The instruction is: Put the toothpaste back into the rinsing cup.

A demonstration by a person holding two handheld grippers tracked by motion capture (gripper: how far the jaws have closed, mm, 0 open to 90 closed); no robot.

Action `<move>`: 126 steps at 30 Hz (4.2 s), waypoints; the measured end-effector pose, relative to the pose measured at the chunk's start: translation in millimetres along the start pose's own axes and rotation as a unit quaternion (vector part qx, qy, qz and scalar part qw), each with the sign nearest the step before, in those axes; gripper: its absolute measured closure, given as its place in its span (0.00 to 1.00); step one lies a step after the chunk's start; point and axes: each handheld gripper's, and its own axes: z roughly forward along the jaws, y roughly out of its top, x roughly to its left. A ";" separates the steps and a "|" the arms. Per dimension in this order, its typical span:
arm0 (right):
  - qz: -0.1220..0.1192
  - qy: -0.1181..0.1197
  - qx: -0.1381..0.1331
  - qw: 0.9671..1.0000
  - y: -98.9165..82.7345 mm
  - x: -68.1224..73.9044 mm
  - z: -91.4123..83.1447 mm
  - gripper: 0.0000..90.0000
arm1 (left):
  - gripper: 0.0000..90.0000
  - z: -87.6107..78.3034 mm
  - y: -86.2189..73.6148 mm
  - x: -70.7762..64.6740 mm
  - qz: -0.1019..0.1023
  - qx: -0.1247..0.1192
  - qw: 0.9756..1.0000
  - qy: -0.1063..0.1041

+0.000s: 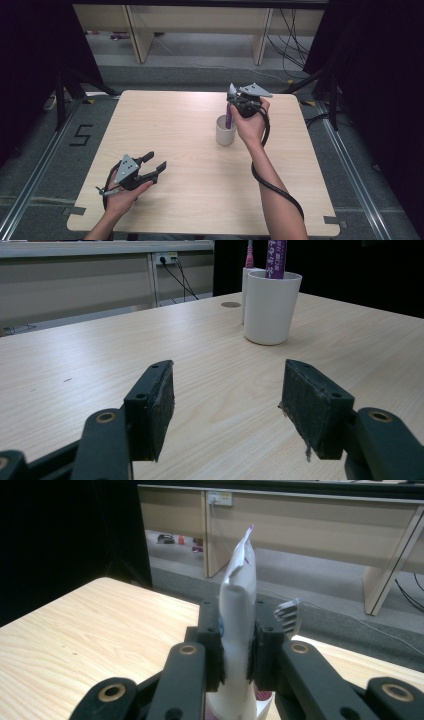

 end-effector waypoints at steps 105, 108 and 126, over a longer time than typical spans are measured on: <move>-0.006 -0.008 0.032 0.999 -27.8 3.7 3.2 0.56 | 0.41 1.4 -1.8 0.4 0.002 0.004 1.000 -0.001; -0.008 -0.010 0.034 0.999 -26.9 2.5 0.2 0.53 | 0.41 1.5 -1.8 0.2 0.003 0.004 1.000 -0.001; -0.002 0.003 0.057 0.998 -29.7 -2.6 -19.2 0.42 | 0.41 0.5 -2.0 0.5 0.000 0.005 1.000 0.002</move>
